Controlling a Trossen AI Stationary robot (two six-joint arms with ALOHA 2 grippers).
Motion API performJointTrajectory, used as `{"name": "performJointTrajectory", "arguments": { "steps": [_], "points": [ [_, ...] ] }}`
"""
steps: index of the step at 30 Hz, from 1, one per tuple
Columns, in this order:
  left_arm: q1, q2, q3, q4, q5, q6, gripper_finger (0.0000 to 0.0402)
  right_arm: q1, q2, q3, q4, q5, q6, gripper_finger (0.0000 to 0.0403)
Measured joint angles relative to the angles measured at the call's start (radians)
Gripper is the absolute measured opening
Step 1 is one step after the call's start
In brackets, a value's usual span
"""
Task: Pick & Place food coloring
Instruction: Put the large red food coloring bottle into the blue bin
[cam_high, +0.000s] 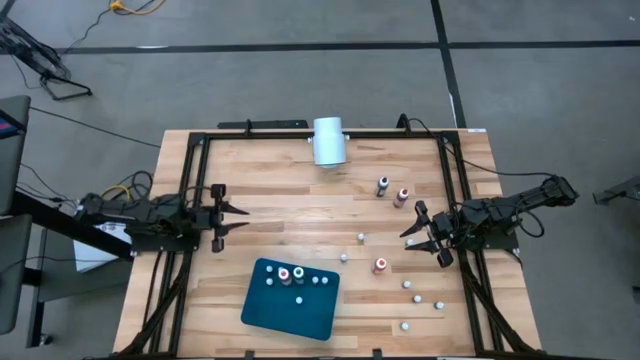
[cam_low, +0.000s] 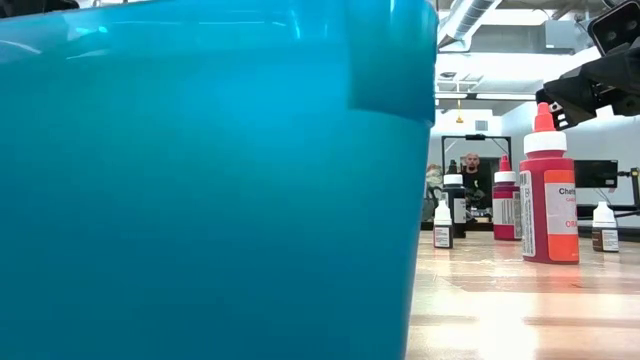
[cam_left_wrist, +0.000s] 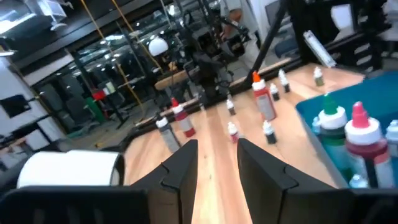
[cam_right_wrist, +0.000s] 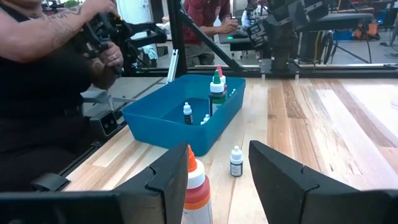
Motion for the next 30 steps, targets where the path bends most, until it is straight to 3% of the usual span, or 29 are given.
{"name": "performJointTrajectory", "arguments": {
  "steps": [5, 9, 30],
  "points": [
    [0.024, 0.000, 0.000, -0.020, 0.059, -0.055, 0.0105, 0.000, 0.000, 0.000, 0.000, 0.000, 0.000, 0.0159],
    [0.028, 0.001, 0.000, -0.019, 0.023, -0.127, 0.0105, 0.000, 0.000, 0.000, 0.000, 0.000, 0.000, 0.0159],
    [0.027, 0.012, 0.000, -0.020, 0.022, -0.132, 0.0105, 0.000, 0.000, 0.000, 0.000, 0.000, 0.000, 0.0159]
  ]
}}
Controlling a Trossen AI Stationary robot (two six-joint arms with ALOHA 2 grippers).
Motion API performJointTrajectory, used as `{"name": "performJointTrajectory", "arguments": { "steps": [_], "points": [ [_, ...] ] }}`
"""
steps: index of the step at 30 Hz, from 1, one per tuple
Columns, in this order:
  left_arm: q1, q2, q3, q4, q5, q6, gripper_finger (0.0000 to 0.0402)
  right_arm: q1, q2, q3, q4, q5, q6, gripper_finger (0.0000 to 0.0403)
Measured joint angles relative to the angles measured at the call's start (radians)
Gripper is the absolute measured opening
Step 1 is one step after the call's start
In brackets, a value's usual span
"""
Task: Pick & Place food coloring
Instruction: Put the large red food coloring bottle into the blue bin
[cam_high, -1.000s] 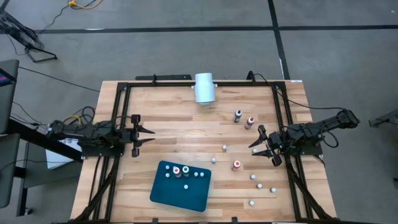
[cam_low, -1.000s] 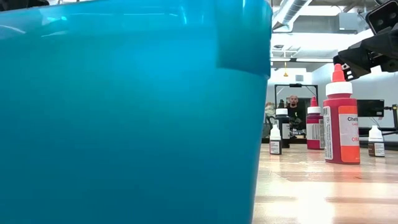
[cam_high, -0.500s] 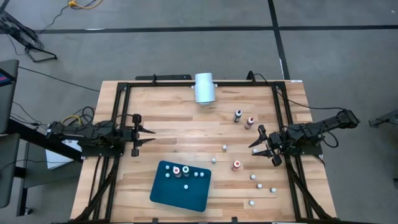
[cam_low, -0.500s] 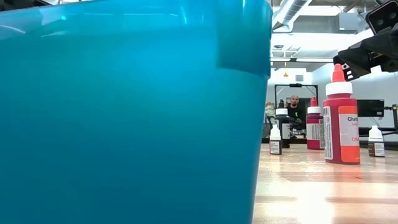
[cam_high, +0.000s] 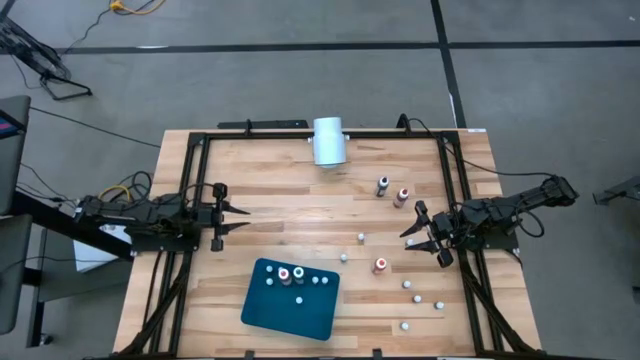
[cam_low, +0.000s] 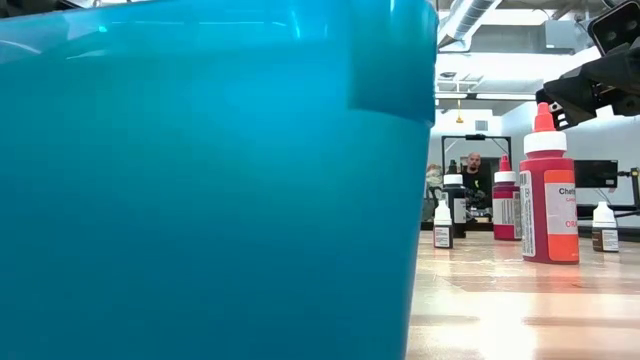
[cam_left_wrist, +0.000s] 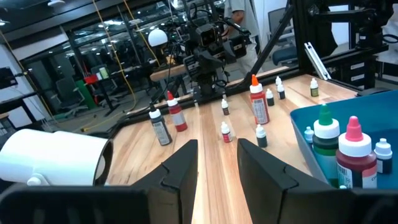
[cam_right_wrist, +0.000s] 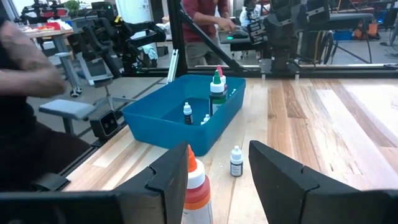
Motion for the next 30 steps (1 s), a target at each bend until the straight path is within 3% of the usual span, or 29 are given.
{"name": "performJointTrajectory", "arguments": {
  "steps": [13, 20, 23, 26, 30],
  "points": [
    [0.000, 0.000, 0.000, -0.002, 0.000, 0.000, 0.0105, 0.000, 0.000, 0.000, 0.016, 0.003, 0.015, 0.0159],
    [0.000, 0.000, 0.000, -0.002, 0.000, 0.000, 0.0105, 0.005, 0.000, 0.000, 0.107, -0.003, 0.457, 0.0159],
    [0.000, 0.000, 0.000, -0.002, 0.000, 0.000, 0.0105, -0.020, 0.011, 0.008, 0.081, 0.030, 0.553, 0.0159],
    [0.000, 0.000, 0.000, -0.002, 0.000, 0.000, 0.0105, -0.058, 0.080, 0.094, -0.043, 0.056, 0.563, 0.0159],
    [0.000, 0.000, 0.000, -0.002, 0.000, 0.000, 0.0105, -0.122, 0.267, 0.263, -0.192, 0.058, 0.482, 0.0159]
  ]
}}
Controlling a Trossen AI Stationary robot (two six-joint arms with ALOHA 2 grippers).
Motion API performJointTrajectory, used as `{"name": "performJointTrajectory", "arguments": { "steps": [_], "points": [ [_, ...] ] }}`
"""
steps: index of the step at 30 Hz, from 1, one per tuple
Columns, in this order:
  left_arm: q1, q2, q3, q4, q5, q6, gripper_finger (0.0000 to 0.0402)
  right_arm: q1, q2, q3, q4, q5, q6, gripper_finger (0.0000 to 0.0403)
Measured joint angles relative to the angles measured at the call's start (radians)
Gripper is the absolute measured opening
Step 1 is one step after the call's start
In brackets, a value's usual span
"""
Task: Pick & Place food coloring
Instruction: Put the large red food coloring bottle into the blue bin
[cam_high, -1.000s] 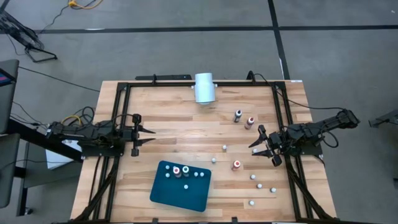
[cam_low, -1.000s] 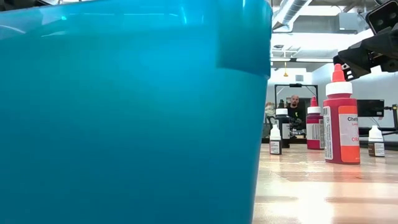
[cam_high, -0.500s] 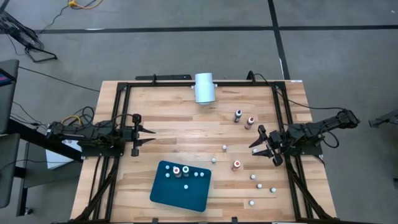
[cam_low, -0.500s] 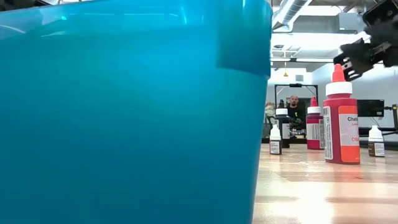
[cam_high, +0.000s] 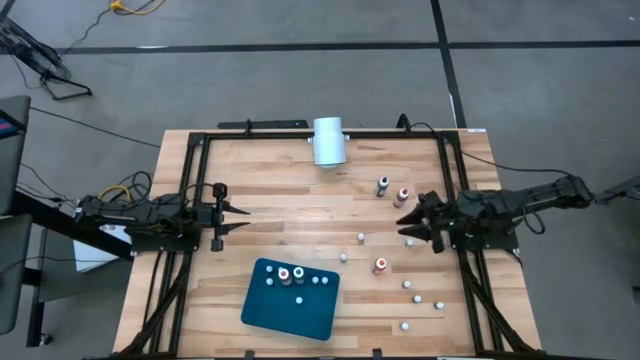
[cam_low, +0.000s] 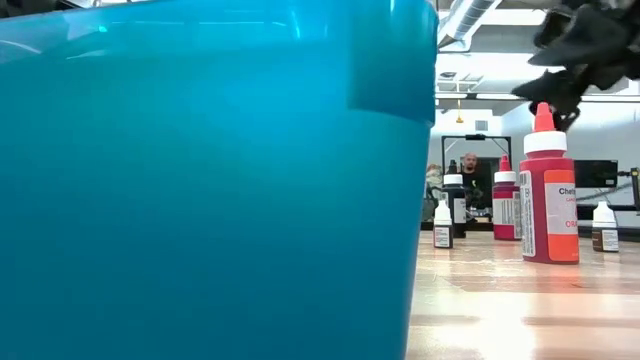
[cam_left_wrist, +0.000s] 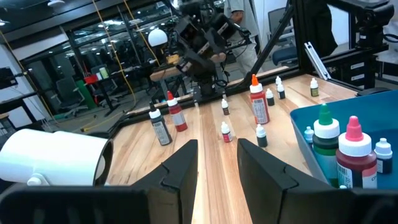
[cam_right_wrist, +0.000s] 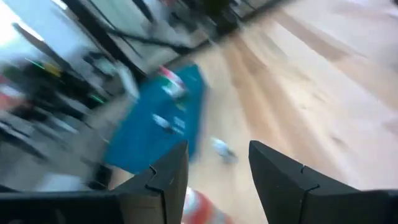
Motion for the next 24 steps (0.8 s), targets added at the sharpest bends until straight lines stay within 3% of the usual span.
{"name": "performJointTrajectory", "arguments": {
  "steps": [8, 14, 19, 24],
  "points": [
    [0.000, 0.000, 0.000, 0.000, 0.000, 0.000, 0.0105, -0.094, 0.420, 0.380, -0.345, 0.006, -0.284, 0.0159],
    [0.000, 0.000, 0.000, 0.000, 0.000, 0.000, 0.0105, -0.155, 0.666, 0.624, -0.644, 0.181, -0.546, 0.0159],
    [0.000, 0.000, 0.000, 0.000, 0.000, 0.000, 0.0105, -0.238, 0.780, 0.752, -0.851, 0.292, -0.533, 0.0175],
    [0.000, 0.000, 0.000, 0.000, 0.000, 0.000, 0.0105, -0.323, 0.838, 0.795, -0.972, 0.309, -0.467, 0.0209]
  ]
}}
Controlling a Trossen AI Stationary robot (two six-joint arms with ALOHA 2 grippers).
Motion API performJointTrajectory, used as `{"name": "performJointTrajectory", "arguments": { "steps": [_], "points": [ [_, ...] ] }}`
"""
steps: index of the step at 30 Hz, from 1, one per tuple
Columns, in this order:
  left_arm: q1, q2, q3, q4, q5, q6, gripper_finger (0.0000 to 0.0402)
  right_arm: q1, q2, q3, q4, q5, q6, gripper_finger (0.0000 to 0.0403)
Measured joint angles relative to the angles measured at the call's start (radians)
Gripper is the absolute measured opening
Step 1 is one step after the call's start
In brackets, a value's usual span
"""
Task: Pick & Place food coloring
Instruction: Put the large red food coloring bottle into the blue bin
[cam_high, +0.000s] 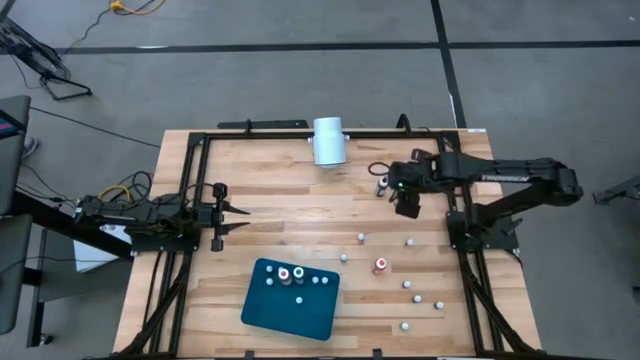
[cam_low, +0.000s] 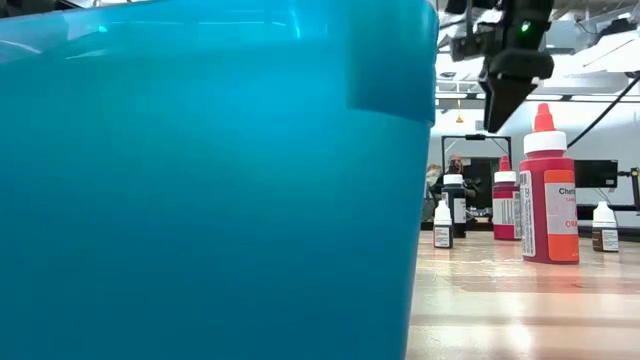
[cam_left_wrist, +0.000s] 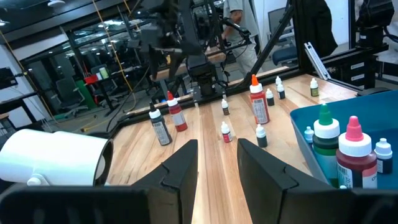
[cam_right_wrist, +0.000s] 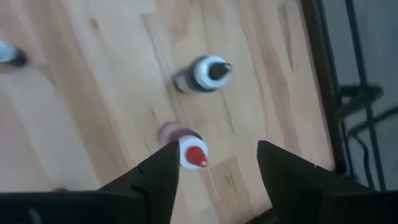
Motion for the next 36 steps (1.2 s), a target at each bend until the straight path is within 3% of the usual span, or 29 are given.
{"name": "performJointTrajectory", "arguments": {
  "steps": [6, 14, 36],
  "points": [
    [0.000, 0.000, 0.000, 0.000, 0.000, 0.000, 0.0105, -0.072, 0.030, 0.000, -0.013, -0.078, 0.029, 0.0242],
    [0.000, 0.000, 0.000, 0.000, 0.000, 0.000, 0.0105, -0.158, 0.092, -0.001, -0.020, -0.108, 0.166, 0.0246],
    [0.000, 0.000, 0.000, 0.000, 0.000, 0.000, 0.0105, -0.147, 0.209, -0.009, -0.034, -0.161, 0.239, 0.0246]
  ]
}}
